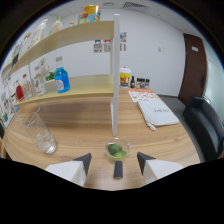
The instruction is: Make me a cup of Mojito.
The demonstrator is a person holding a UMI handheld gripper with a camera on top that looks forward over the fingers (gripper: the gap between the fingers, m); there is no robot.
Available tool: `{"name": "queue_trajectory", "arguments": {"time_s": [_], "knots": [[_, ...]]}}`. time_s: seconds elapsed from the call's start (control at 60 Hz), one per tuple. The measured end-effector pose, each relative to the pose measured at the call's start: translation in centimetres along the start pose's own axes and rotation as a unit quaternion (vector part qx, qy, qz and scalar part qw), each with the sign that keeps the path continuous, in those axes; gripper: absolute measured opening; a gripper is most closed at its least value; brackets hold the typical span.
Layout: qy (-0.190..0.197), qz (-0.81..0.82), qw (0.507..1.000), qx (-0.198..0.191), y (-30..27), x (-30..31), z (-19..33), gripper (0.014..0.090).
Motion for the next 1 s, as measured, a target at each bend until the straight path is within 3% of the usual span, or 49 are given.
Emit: {"name": "queue_trajectory", "arguments": {"time_s": [0.167, 0.317, 0.683, 1.0], "knots": [[-0.018, 0.002, 0.998, 0.065, -4.8, -5.4, -4.9, 0.0853], [-0.038, 0.011, 0.995, 0.093, -6.0, -11.7, -8.2, 0.0853], [-0.073, -0.005, 0.994, 0.085, -2.4, -22.6, -10.5, 0.0861], [-0.06, -0.017, 0.989, 0.135, -12.1, -23.7, -8.6, 0.0862]]}}
